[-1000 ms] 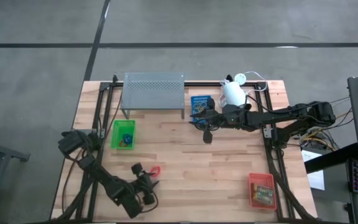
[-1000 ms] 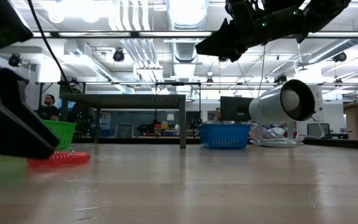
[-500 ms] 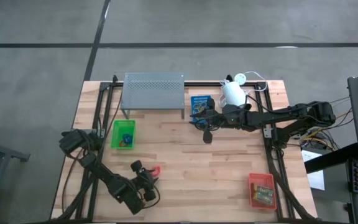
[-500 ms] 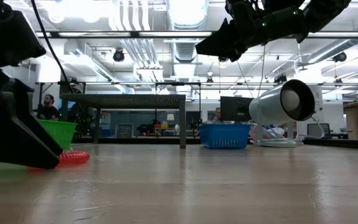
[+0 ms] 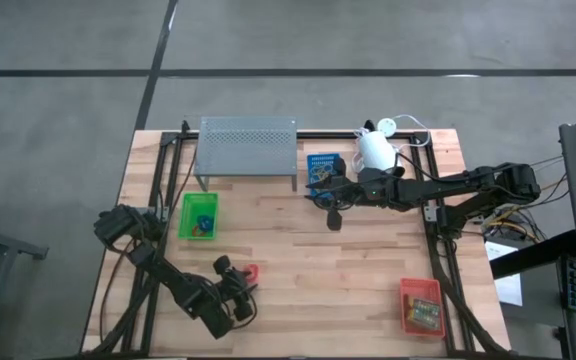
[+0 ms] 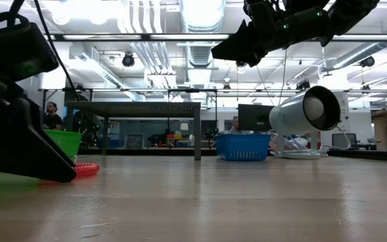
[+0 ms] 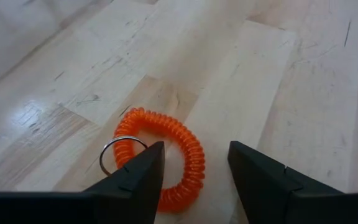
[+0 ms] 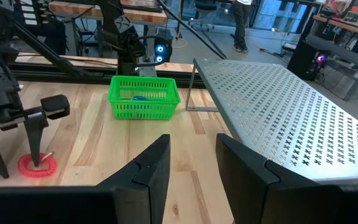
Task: Pick & Place Office Desk Supplies
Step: Put the orange rubber band into the green bin
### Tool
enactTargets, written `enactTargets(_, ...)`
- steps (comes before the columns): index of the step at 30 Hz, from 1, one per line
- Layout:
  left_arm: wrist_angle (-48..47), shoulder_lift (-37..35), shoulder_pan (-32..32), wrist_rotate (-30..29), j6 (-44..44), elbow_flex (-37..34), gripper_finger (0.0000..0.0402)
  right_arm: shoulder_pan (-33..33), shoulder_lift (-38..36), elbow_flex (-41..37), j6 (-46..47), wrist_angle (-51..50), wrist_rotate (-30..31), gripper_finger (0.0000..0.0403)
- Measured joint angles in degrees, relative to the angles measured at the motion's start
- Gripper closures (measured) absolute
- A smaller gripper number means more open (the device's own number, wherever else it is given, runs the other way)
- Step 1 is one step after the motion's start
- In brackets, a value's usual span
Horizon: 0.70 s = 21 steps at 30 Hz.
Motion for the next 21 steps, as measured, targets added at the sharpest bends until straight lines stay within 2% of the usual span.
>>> enactTargets(4, -0.03, 0.00, 0.04, 0.96, 0.02, 0.00, 0.0226, 0.02, 0.00, 0.02, 0.00, 0.00, 0.01, 0.0275)
enactTargets(12, 0.23, 0.10, 0.04, 1.51, 0.14, 0.07, 0.0285, 0.00, 0.00, 0.00, 0.00, 0.00, 0.01, 0.0275)
enactTargets(21, 0.23, 0.09, 0.04, 1.84, 0.22, 0.07, 0.0324, 0.00, 0.00, 0.02, 0.00, -0.01, 0.00, 0.0275)
